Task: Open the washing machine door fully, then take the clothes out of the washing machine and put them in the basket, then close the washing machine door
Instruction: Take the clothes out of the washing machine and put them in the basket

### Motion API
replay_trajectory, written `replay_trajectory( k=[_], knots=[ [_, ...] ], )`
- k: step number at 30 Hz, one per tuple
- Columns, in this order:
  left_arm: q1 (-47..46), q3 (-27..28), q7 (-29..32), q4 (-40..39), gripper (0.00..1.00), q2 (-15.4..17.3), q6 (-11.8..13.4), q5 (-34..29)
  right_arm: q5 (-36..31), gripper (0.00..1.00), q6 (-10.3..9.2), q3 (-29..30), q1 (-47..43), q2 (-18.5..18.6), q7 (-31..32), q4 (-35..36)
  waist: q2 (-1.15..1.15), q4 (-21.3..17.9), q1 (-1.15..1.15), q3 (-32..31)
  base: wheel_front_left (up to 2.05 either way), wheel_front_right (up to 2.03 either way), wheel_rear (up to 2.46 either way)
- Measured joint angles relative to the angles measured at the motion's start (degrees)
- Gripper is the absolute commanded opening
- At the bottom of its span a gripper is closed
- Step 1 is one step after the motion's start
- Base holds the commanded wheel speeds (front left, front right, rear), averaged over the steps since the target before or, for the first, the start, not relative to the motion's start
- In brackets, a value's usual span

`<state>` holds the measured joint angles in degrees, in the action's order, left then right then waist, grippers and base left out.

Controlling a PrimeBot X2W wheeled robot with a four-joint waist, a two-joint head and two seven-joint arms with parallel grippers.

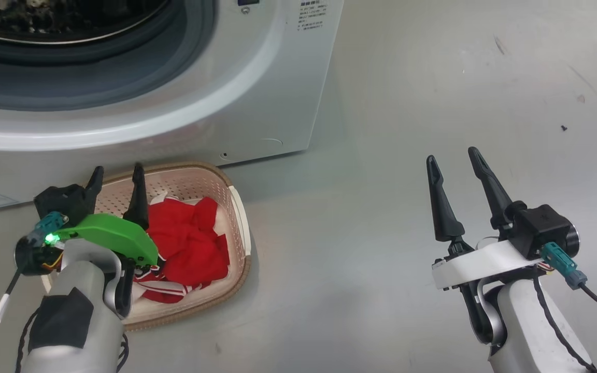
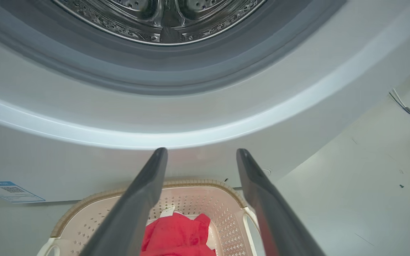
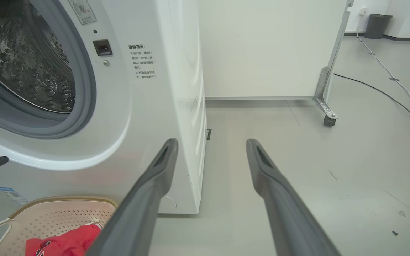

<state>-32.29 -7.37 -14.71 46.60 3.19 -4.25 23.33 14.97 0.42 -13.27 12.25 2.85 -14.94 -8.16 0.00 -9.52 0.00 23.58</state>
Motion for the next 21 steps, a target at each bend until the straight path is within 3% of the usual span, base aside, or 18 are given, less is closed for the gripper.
replay_trajectory(
  k=[15, 21],
  knots=[
    [5.7, 0.9, 0.0, -19.3, 1.0, -0.3, 0.0, -4.1, -0.6, 1.0, -0.01, 2.7, -4.9, 0.2, 0.0, 0.0, 0.0, 5.3, 0.0, -10.2, 0.0, 0.0, 0.0],
    [11.3, 1.3, 0.0, -24.7, 1.0, -0.3, 1.5, -5.3, -0.7, 1.0, 0.0, 2.9, -7.0, 0.2, 0.0, 0.1, 0.0, 6.7, 0.0, -13.3, 0.0, 0.0, 0.0]
  ],
)
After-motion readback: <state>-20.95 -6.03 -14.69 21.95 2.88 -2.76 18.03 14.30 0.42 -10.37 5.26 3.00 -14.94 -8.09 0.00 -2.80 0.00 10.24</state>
